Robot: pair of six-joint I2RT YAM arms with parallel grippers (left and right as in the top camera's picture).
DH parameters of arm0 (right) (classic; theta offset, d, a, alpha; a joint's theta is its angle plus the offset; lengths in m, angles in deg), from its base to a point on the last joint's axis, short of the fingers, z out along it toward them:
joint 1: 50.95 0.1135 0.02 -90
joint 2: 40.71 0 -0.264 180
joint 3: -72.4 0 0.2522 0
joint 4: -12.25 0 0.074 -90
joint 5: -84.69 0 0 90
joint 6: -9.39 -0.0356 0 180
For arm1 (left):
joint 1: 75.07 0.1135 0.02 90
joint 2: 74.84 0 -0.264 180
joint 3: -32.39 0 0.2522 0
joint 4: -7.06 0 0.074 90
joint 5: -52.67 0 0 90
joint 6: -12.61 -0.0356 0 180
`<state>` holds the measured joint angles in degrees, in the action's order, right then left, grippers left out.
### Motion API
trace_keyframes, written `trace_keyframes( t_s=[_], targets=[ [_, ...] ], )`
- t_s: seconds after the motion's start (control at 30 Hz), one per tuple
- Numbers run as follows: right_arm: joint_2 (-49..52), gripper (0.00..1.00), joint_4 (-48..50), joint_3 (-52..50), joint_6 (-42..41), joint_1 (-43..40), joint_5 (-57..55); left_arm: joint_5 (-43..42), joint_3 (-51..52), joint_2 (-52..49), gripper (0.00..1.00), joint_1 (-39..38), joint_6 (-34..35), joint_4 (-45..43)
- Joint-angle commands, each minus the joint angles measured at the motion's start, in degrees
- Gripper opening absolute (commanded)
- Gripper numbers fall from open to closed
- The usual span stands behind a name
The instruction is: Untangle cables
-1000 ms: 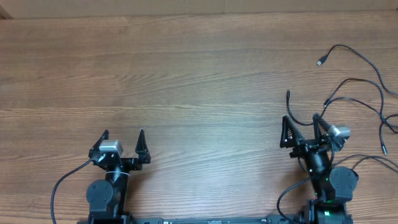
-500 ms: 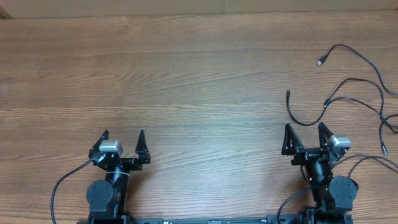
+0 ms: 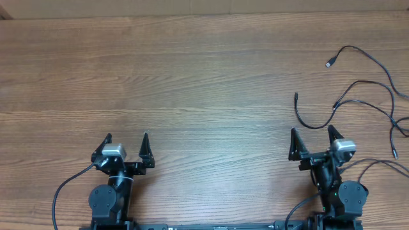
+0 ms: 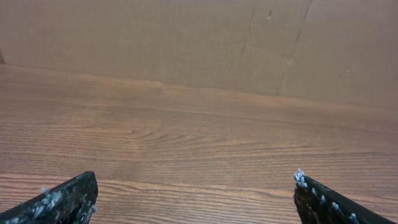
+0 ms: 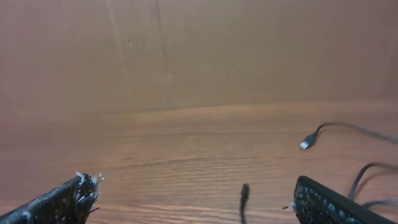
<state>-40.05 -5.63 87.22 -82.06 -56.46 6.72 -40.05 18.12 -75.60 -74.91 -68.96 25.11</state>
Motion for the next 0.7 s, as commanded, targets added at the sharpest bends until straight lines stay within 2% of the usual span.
trace_keyframes(
  t_s=[0.0,0.67],
  targets=[
    [-0.5,1.00,0.2,-0.6,9.2,0.2,0.6,0.3,0.2,0.5,1.00,0.6,-1.1,0.1],
    [-0.5,1.00,0.3,-0.6,9.0,1.8,-0.5,0.3,0.2,0.5,1.00,0.6,-1.1,0.1]
  ],
)
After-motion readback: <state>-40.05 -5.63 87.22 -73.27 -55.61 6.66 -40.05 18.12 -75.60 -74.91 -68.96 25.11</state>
